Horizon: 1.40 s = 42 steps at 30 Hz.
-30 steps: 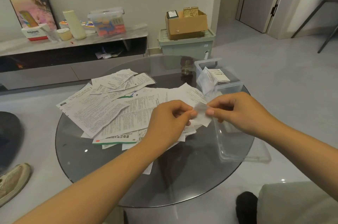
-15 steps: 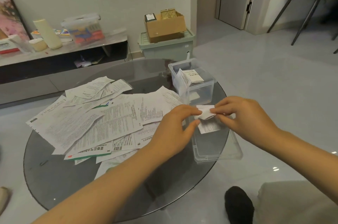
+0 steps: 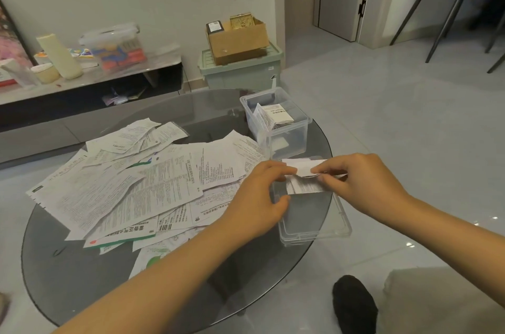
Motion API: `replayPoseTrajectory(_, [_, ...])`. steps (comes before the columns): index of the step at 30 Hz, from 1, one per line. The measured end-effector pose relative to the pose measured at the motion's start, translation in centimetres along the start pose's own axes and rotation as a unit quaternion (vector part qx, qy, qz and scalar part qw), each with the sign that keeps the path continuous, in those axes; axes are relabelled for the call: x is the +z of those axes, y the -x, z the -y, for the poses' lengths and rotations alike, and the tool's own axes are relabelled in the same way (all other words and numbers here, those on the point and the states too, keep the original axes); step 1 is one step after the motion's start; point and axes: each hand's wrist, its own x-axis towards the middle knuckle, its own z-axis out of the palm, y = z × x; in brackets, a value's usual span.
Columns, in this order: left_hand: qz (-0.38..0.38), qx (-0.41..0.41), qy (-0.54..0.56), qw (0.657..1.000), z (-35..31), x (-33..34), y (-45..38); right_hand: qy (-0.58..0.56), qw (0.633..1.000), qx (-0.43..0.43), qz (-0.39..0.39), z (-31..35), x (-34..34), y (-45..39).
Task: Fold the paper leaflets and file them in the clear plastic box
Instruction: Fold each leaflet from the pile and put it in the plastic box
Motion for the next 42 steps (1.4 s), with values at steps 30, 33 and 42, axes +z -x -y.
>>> replayPoseTrajectory(30, [0.069, 0.099, -0.184, 0.976, 0.6, -1.3, 0.2, -0.057, 0.991, -0.106, 0.051, 0.7, 0.5, -0.4])
replayPoseTrajectory(33, [0.089, 0.081, -0.156, 0.980, 0.7, -1.5, 0.2, -0.073, 0.990, -0.107, 0.048, 0.6, 0.5, -0.6])
replayPoseTrajectory(42, [0.099, 0.050, -0.177, 0.978, 0.5, -1.8, 0.3, -0.015, 0.992, -0.126, 0.024, 0.1, 0.2, -1.1])
